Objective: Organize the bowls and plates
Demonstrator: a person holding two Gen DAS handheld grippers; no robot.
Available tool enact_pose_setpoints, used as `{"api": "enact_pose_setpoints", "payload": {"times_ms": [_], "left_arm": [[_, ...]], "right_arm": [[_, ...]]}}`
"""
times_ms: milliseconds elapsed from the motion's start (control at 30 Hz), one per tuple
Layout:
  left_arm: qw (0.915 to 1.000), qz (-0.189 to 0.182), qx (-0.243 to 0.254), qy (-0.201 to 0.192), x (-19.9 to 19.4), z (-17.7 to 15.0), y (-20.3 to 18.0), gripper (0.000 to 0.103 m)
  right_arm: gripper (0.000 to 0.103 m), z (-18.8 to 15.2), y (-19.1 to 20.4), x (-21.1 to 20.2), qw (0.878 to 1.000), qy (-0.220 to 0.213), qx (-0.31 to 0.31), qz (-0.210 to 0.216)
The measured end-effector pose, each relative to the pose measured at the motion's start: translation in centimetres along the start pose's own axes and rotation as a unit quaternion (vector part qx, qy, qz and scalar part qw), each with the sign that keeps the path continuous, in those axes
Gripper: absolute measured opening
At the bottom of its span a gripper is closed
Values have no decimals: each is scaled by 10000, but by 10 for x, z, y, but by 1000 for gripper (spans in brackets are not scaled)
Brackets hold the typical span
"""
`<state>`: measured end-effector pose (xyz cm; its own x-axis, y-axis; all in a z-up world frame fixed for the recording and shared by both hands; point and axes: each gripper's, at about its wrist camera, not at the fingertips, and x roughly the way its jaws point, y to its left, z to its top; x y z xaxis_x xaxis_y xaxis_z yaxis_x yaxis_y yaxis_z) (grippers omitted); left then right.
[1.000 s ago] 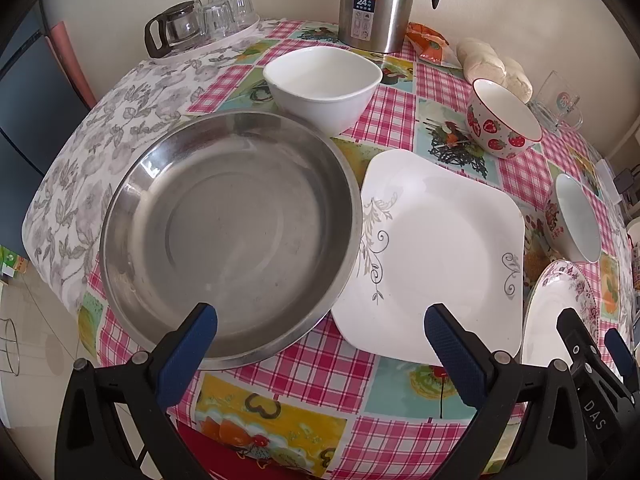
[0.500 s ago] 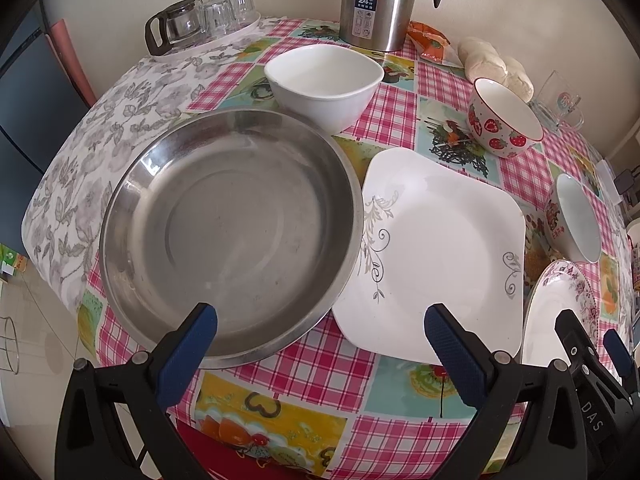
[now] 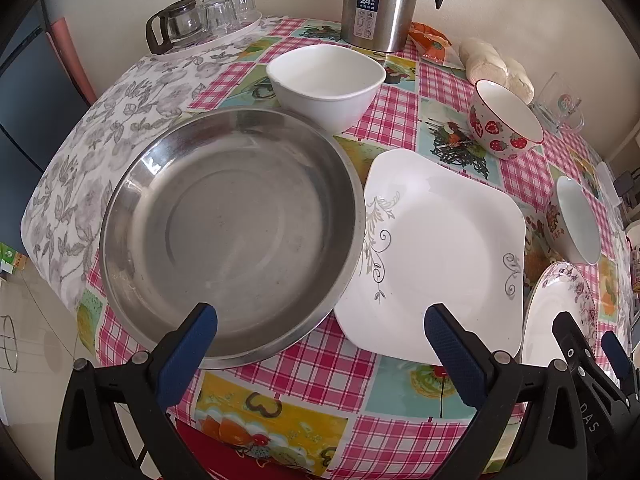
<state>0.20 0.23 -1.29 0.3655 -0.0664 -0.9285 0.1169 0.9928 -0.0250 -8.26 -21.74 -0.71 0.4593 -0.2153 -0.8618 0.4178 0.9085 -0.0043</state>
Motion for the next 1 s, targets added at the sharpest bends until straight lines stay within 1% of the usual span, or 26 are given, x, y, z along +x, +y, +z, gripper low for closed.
{"api": "enact_pose_setpoints", "payload": {"times_ms": [367, 500, 600, 667, 733, 800, 867, 933, 1000], "left_arm": [[10000, -29, -21, 3, -1, 2, 1, 103], [9998, -58, -159, -68, -4, 7, 10, 103], [9978, 13, -572, -322, -9, 14, 31, 103], [9941, 139, -946, -504, -13, 18, 48, 103], [9894, 213, -1273, -664, -15, 20, 66, 103], [9856, 226, -1443, -849, -18, 21, 81, 103], [9822, 339, -1533, -1035, -20, 23, 92, 103], [9786, 411, -1713, -1060, -20, 23, 105, 103], [9730, 295, -2009, -1098, -20, 23, 122, 103]], "right_arm": [[103, -2, 3, 1, 10000, 5, -50, -22], [103, -1, 6, -1, 10000, -32, -60, 50], [103, 0, 15, -3, 9997, -102, -110, 195], [103, 0, 22, -3, 9994, -113, -91, 326], [103, -1, 30, 0, 9988, -8, 28, 498], [103, -3, 40, 2, 9976, 55, 51, 686], [103, -4, 53, 1, 9969, 1, -37, 780], [103, -5, 67, -3, 9957, -147, -168, 903], [103, -5, 78, -5, 9931, -258, -225, 1125]]}}
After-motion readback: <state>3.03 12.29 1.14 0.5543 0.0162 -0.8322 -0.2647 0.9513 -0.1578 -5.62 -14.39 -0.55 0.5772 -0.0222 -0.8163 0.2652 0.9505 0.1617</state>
